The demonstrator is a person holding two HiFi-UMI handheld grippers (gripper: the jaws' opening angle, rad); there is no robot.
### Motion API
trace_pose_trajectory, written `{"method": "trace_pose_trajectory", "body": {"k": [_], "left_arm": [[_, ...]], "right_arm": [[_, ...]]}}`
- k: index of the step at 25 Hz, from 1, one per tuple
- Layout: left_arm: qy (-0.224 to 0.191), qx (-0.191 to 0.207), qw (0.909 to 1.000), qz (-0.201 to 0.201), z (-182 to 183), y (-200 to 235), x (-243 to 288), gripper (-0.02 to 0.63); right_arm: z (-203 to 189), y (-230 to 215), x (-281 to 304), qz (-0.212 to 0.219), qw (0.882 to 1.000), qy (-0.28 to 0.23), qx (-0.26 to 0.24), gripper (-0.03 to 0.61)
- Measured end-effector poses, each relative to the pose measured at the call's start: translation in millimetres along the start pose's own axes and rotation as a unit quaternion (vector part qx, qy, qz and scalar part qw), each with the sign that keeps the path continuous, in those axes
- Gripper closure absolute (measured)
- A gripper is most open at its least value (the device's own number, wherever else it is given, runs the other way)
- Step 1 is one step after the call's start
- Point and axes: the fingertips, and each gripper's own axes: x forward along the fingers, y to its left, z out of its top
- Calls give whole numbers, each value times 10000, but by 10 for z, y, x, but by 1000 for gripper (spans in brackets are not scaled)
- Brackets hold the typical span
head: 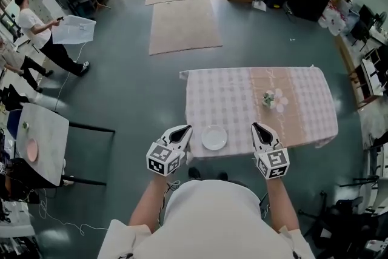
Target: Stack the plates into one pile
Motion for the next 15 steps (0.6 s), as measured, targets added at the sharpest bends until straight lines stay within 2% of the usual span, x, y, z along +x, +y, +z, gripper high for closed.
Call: {"method": "trace_pose_trajectory", "body": {"k": [15], "left_arm": [[-133,-111,9998,46,29,-9,81,607]], "right_arm": [[43,-71,-107,-3,9999,-137,36,541]]}}
